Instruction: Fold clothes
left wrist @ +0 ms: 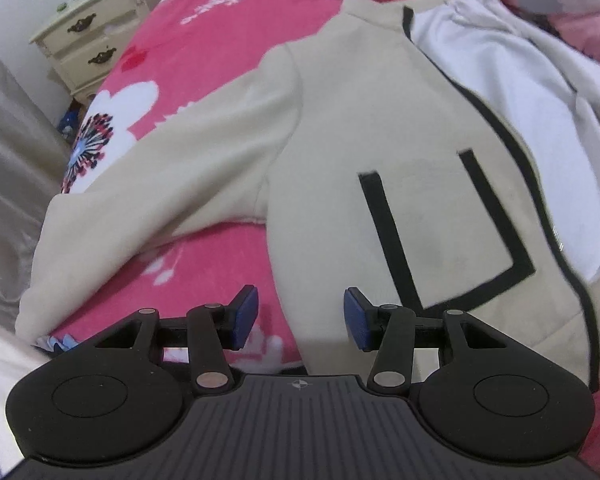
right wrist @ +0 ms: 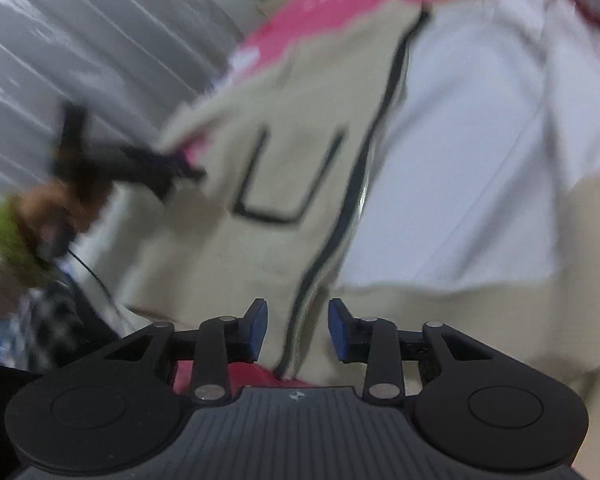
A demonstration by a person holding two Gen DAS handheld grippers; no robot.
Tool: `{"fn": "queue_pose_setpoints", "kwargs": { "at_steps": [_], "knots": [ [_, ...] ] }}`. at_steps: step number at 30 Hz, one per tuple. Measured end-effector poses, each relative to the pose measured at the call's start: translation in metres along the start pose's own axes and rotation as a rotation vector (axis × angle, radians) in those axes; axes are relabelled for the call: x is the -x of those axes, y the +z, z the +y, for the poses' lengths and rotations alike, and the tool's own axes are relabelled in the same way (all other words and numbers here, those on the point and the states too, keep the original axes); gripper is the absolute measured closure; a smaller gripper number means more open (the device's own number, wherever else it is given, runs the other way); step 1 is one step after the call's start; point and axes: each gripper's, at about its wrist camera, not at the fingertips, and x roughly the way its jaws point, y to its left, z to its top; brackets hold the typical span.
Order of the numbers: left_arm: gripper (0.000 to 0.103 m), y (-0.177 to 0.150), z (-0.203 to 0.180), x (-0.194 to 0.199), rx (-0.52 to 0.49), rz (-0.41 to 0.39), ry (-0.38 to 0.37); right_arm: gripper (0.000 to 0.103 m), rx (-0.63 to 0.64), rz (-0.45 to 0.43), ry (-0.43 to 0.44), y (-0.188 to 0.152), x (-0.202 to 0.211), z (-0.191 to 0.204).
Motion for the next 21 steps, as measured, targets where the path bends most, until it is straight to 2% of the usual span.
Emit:
{"fn": "queue_pose_setpoints", "kwargs": {
  "at_steps": [5, 11, 13, 16, 18, 21],
  "knots": [
    [0.055, -0.003, -0.008, -0.005, -0.032, 0.007, 0.032, 0.069, -0.048, 0.051, 0.023, 0.001, -0.052, -0.007],
    [0.055, -0.007, -0.015, 0.004, -0.061, -0.006, 0.053, 0.07, -0.046, 0.072, 0.071, 0.007, -0.064, 0.002],
    [0.055, -0.012, -0.012, 0.018, -0.052, -0.027, 0.049, 0.07, -0.039, 0.081, 0.078, 0.005, -0.068, 0.006],
    [0.055, -0.025, -0.004, 0.048, -0.006, -0.055, 0.008, 0.075, 0.004, 0.084, 0.048, 0.002, -0.079, 0.016],
    [0.055, -0.04, 0.001, 0.065, 0.043, -0.049, -0.046, 0.089, 0.039, 0.077, 0.024, 0.001, -0.083, 0.022],
    [0.055, -0.063, 0.007, 0.079, 0.121, -0.014, -0.118, 0.096, 0.06, 0.068, 0.026, 0.001, -0.083, 0.029]
  ]
}}
